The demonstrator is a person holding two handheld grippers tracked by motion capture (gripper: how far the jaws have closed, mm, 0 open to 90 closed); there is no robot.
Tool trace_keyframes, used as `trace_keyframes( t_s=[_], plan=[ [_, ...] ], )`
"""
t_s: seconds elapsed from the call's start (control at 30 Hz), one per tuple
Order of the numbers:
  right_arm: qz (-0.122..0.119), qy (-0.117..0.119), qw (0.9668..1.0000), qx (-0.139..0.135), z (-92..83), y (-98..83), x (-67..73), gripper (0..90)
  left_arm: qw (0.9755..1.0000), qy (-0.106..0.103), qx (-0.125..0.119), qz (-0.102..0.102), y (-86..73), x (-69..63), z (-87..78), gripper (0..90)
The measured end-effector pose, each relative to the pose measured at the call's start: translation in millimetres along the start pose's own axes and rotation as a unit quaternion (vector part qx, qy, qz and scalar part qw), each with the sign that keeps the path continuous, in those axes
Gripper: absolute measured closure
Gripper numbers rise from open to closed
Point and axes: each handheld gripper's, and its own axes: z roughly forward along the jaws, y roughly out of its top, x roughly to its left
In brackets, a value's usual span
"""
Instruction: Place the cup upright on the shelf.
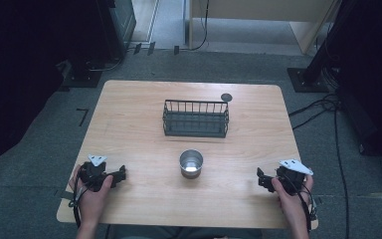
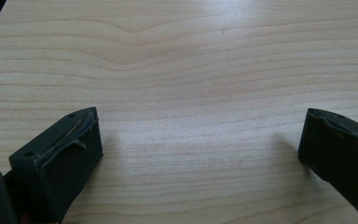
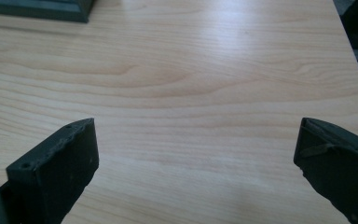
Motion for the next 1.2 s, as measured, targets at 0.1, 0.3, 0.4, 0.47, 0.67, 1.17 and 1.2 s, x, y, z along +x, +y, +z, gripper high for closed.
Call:
trace_keyframes(
  t_s=[0.1, 0.3, 0.4, 0.47, 0.67, 1.17, 1.2],
  plan=[
    [-0.004, 0.012, 0.9999, -0.007, 1.2, 5.0, 10.3, 0.0, 1.0000, 0.000, 0.000, 0.000, 0.0, 0.0, 0.0, 0.0],
    [-0.016, 0.027, 0.9995, -0.005, 4.8, 10.6, 24.0, 0.0, 1.0000, 0.000, 0.000, 0.000, 0.0, 0.0, 0.0, 0.0],
    [-0.023, 0.038, 0.9990, -0.006, 6.8, 14.5, 34.1, 0.0, 1.0000, 0.000, 0.000, 0.000, 0.0, 0.0, 0.0, 0.0],
    [-0.024, 0.041, 0.9989, -0.007, 7.1, 15.5, 36.8, 0.0, 1.0000, 0.000, 0.000, 0.000, 0.0, 0.0, 0.0, 0.0],
    [-0.036, 0.057, 0.9977, -0.006, 10.4, 20.4, 54.6, 0.0, 1.0000, 0.000, 0.000, 0.000, 0.0, 0.0, 0.0, 0.0],
    [-0.060, 0.092, 0.9940, -0.003, 16.9, 20.9, 89.2, 0.0, 1.0000, 0.000, 0.000, 0.000, 0.0, 0.0, 0.0, 0.0],
    [-0.062, 0.097, 0.9934, -0.002, 17.5, 20.7, 91.7, 0.0, 1.0000, 0.000, 0.000, 0.000, 0.0, 0.0, 0.0, 0.0]
  ],
)
